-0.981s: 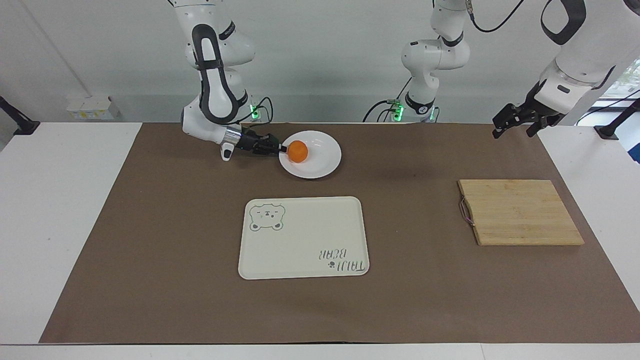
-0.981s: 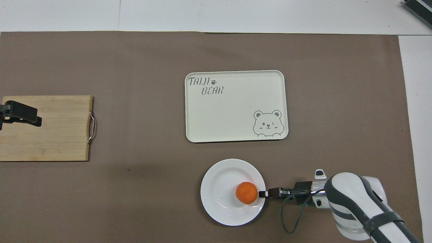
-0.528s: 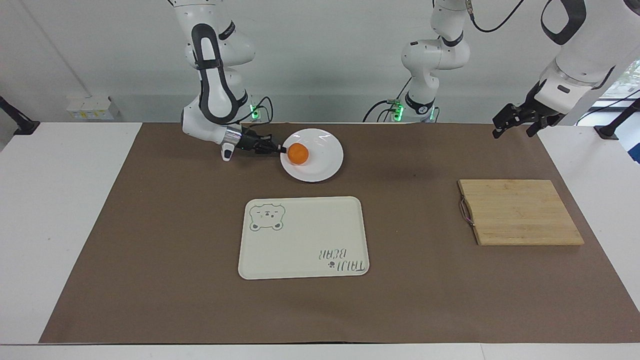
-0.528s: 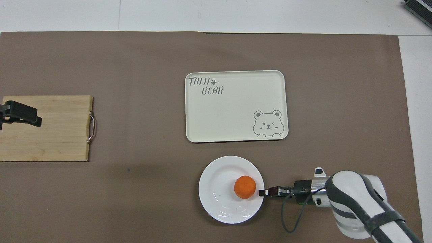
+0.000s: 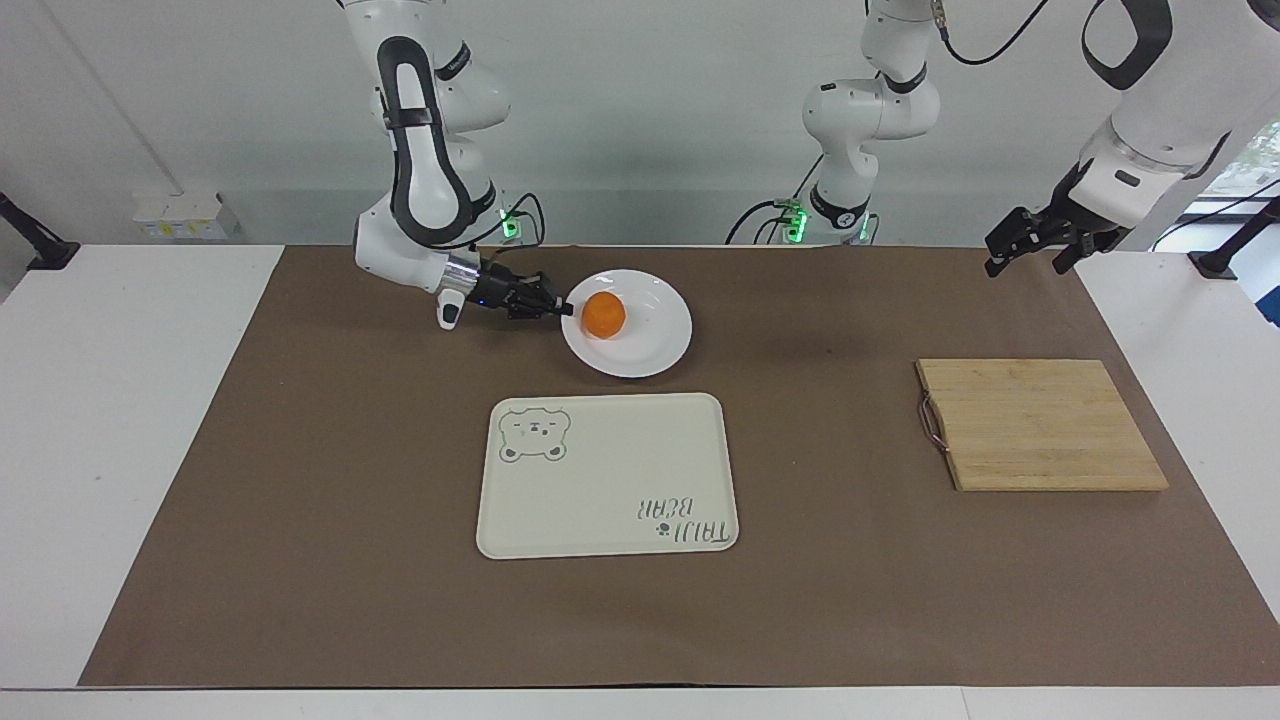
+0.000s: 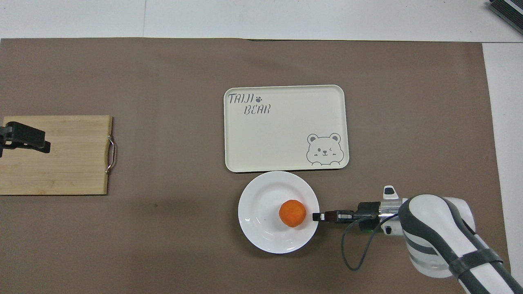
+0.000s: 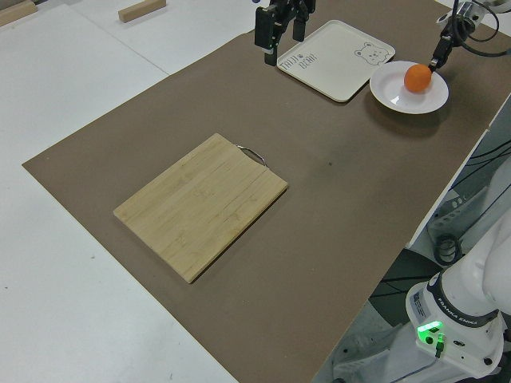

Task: Place orange and plate with both arms
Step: 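Slide the plate with the right gripper onto the bear tray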

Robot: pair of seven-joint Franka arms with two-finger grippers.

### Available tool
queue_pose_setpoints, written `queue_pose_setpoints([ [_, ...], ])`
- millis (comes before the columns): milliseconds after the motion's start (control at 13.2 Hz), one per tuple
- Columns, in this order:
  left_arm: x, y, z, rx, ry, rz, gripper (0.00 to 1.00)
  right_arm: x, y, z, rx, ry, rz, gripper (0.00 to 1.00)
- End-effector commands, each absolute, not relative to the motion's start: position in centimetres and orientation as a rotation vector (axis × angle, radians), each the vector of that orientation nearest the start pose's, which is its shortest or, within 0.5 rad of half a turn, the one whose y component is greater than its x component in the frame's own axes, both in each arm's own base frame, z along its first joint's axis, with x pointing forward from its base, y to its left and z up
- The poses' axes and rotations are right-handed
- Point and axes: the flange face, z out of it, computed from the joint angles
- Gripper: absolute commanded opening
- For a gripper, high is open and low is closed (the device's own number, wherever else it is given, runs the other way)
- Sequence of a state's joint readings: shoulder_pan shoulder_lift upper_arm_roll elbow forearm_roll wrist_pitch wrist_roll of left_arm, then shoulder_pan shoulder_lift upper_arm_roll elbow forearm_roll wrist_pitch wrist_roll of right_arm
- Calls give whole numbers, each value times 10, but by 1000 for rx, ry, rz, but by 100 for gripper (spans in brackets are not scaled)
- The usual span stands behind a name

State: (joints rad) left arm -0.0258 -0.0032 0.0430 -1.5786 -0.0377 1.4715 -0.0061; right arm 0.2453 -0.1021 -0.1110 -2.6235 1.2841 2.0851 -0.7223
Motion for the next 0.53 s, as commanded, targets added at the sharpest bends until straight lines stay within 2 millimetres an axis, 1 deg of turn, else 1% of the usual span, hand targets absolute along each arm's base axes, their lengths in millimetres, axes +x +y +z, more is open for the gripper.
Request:
queue_pose_setpoints([
  [0, 538, 6, 619, -3161, -48, 180, 100, 425, 106, 308, -2112, 73, 13, 0],
  [151, 538, 5, 619, -3161, -48, 177, 100, 457, 110, 318, -2109, 108, 12, 0],
  [377, 538, 5, 619, -3161, -48, 180, 100, 520, 116, 341, -2082, 166, 43, 0],
  [453, 538, 5, 619, -3161, -48, 177, 100, 537, 116, 346, -2081, 168, 46, 0],
])
